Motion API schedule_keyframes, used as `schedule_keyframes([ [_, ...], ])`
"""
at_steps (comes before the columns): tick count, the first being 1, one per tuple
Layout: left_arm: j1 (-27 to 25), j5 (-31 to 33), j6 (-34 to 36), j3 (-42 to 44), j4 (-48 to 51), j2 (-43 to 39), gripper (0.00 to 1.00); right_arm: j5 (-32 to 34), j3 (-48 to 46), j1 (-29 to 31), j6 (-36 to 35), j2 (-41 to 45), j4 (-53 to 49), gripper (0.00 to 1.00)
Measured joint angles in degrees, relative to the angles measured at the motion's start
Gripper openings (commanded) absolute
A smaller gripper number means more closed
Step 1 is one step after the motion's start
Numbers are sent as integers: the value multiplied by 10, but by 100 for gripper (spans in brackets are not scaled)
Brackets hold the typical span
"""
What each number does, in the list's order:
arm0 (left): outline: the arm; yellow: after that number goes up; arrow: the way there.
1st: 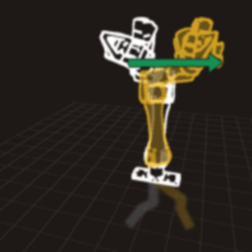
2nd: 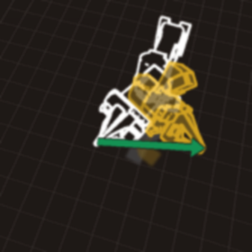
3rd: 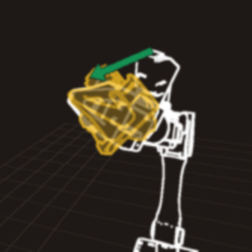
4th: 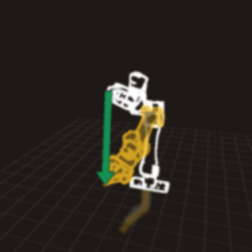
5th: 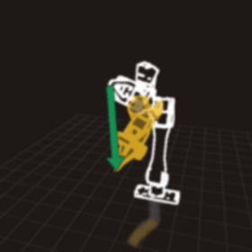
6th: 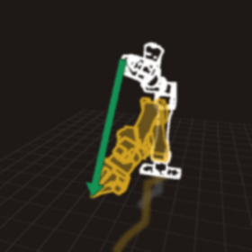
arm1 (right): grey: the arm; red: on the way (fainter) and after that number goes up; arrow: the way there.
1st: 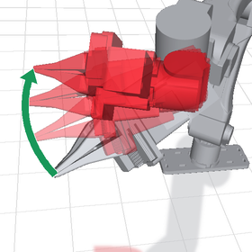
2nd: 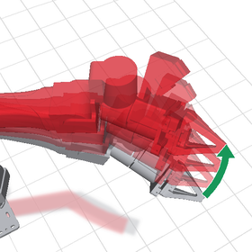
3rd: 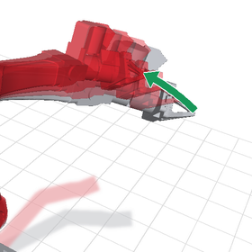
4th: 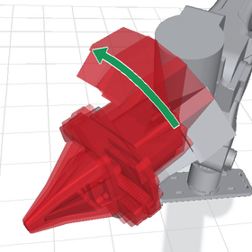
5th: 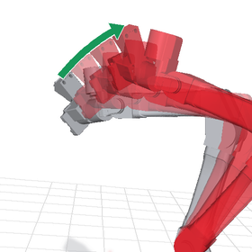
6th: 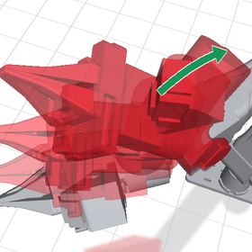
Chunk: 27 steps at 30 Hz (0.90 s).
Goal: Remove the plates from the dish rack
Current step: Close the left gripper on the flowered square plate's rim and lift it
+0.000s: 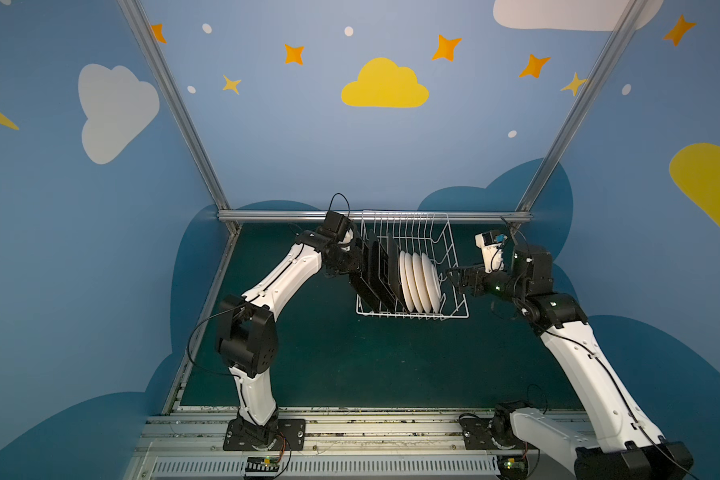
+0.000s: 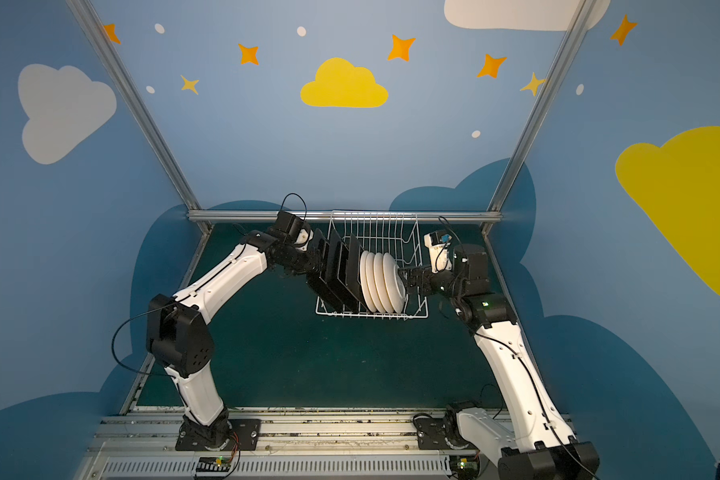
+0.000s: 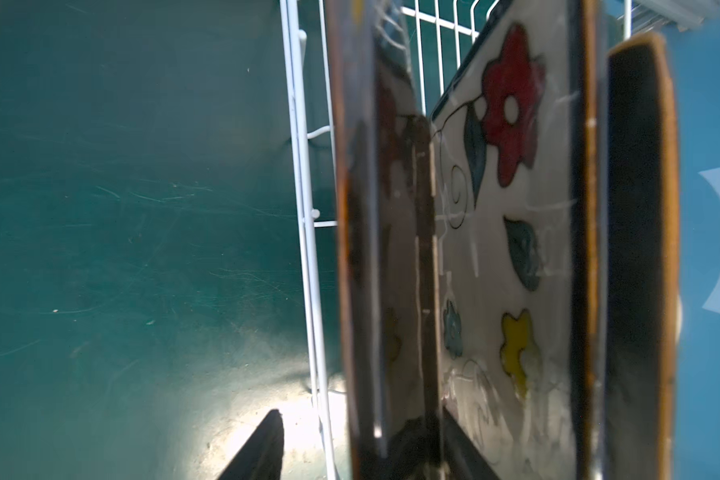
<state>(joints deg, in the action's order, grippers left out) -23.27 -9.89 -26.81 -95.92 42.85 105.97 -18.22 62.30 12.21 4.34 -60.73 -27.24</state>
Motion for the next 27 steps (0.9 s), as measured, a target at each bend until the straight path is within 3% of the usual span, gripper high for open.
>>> schedule_keyframes([
  [12, 0, -17, -11, -9, 0, 7, 40, 2, -4, 0, -1, 0, 0, 99],
  [20, -1, -30, -24, -9, -7, 7, 18, 2, -4, 3, -1, -2, 4, 99],
  [27, -4, -49, -49, -10, -16, 6, 3, 4, -4, 3, -1, -2, 4, 98],
])
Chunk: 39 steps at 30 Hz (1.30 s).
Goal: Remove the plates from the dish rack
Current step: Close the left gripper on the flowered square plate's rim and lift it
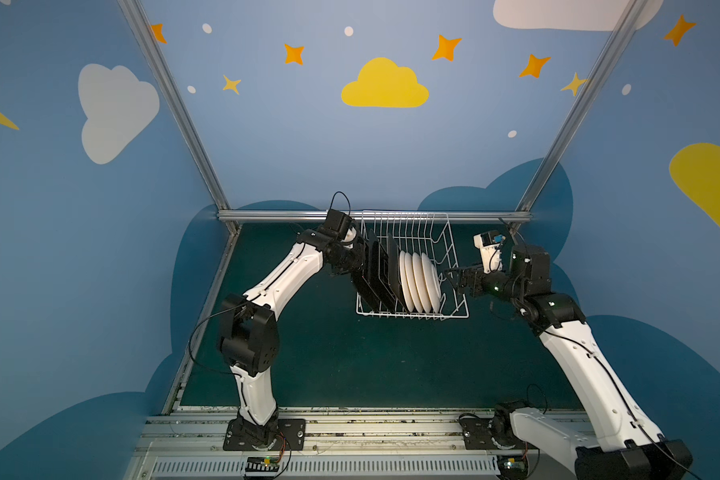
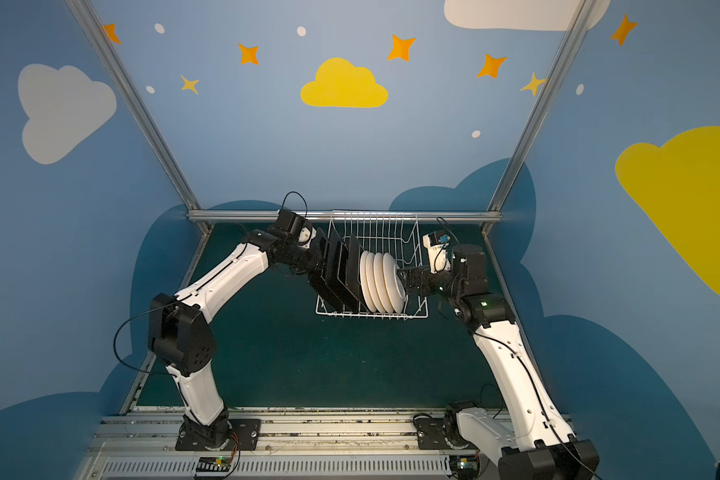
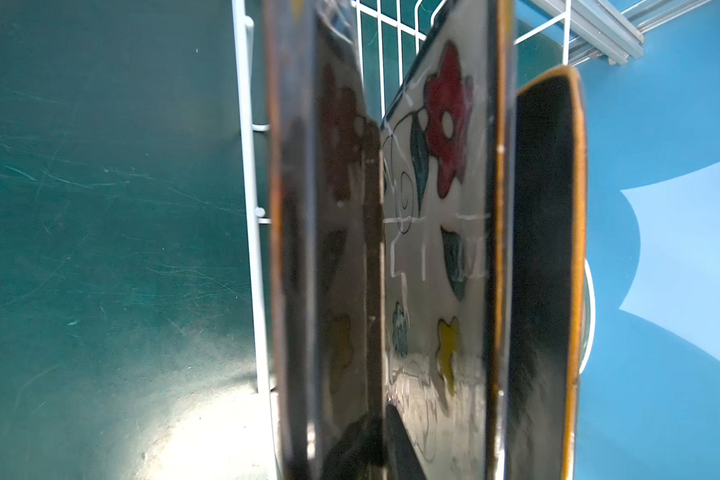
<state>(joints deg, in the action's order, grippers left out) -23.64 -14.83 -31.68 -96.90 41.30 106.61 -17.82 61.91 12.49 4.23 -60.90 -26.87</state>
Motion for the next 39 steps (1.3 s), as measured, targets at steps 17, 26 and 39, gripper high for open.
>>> schedule_keyframes([
  [17, -2, -13, -32, 40, -23, -33, 3, 4, 0, 1, 0, 0, 0, 99],
  [26, -8, 3, -33, 52, -25, -55, 3, 4, 0, 4, 3, -3, 0, 99],
  [39, -7, 10, -30, 54, -9, -98, 3, 4, 3, 6, 9, -7, -1, 99],
])
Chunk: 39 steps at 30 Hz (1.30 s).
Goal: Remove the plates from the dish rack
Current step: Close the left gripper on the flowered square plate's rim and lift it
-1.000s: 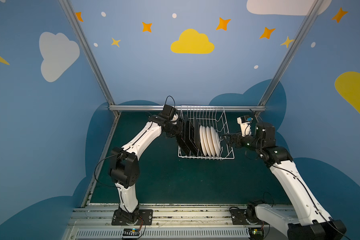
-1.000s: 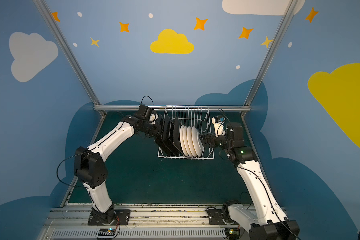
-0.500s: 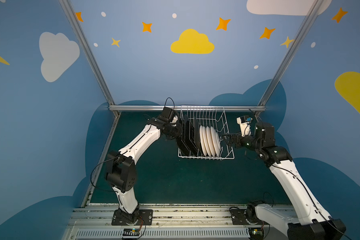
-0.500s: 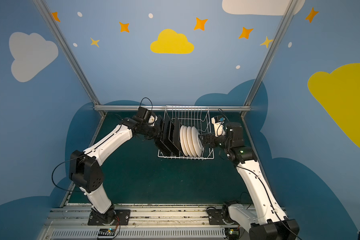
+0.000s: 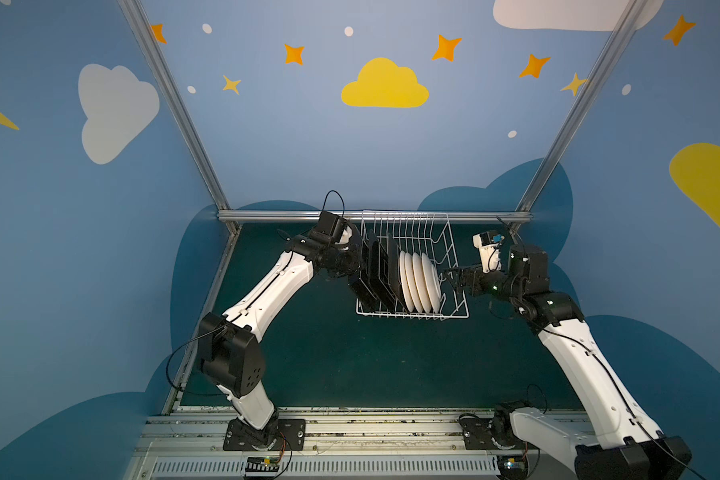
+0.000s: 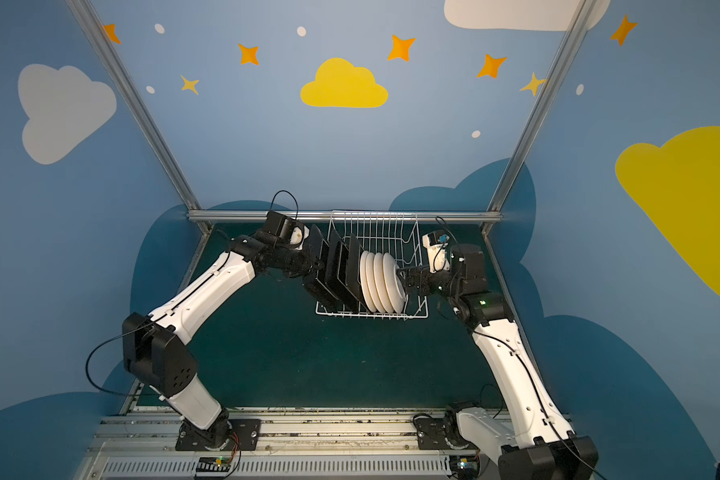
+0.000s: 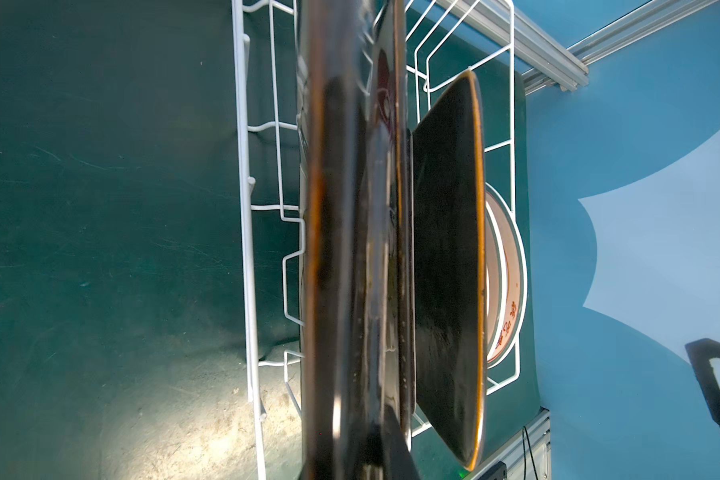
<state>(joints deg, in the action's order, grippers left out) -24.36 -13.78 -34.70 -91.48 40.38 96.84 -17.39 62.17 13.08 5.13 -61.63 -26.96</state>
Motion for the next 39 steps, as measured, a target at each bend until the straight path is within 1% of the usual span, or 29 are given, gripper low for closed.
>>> schedule_keyframes([
  [8, 0, 0, 5, 0, 6, -10, 3, 3, 17, 2, 0, -3, -7, 99],
  [15, 0, -4, 14, 0, 18, -48, 3, 4, 23, 4, 0, -4, -9, 99],
  [20, 13, 34, 28, 0, 49, -79, 3, 3, 23, 7, 0, -4, -10, 98],
  [23, 20, 37, 24, 0, 48, -88, 3, -3, 23, 8, 2, -6, -10, 99],
  [34, 19, 42, 35, 0, 51, -116, 3, -22, 23, 17, 2, -12, -9, 98],
  [39, 27, 64, 55, 1, 54, -142, 3, -25, 26, 21, 6, -16, -9, 99],
])
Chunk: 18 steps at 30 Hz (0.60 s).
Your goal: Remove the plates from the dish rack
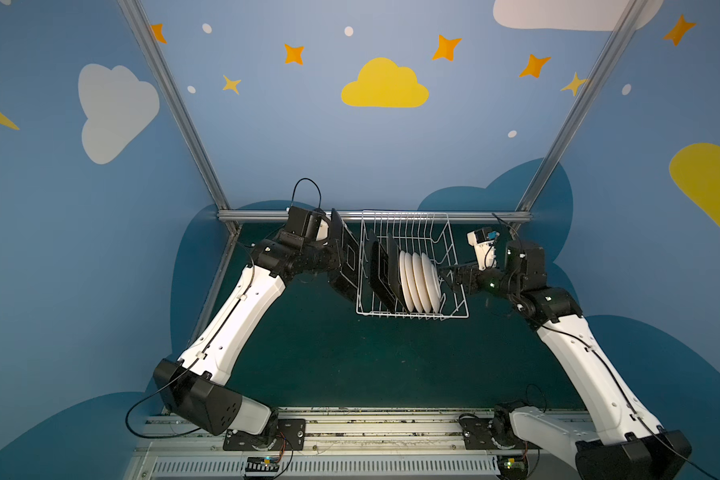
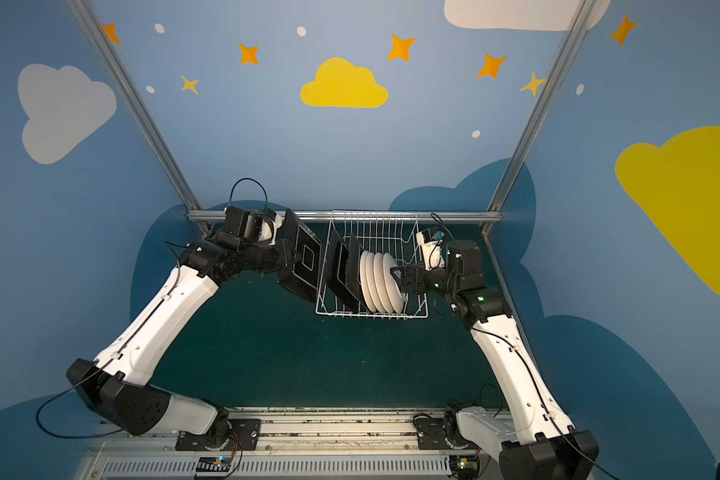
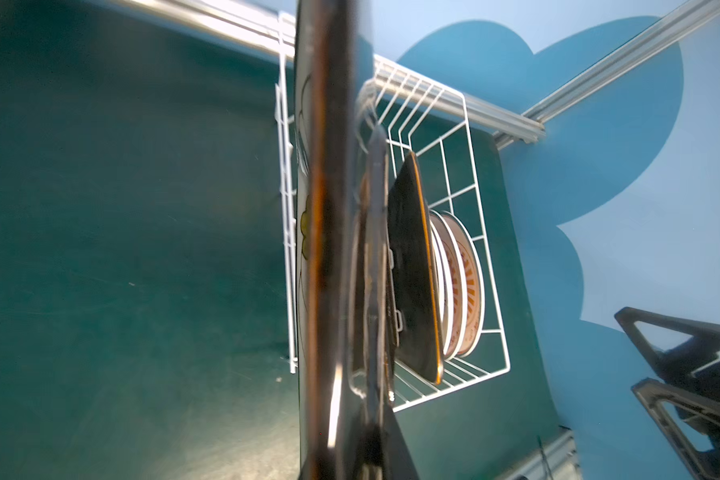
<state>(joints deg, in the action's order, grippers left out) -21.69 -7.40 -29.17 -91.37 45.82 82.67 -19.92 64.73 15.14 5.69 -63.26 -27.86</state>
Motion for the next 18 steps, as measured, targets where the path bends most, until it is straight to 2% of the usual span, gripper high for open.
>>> schedule_keyframes([
  [11, 10, 32, 122, 1, 0, -40, 3, -20, 26, 12, 31, -15, 4, 99],
  [18, 5, 42, 229, 70, -50, -91, 3, -32, 56, 19, 75, -36, 10, 98],
])
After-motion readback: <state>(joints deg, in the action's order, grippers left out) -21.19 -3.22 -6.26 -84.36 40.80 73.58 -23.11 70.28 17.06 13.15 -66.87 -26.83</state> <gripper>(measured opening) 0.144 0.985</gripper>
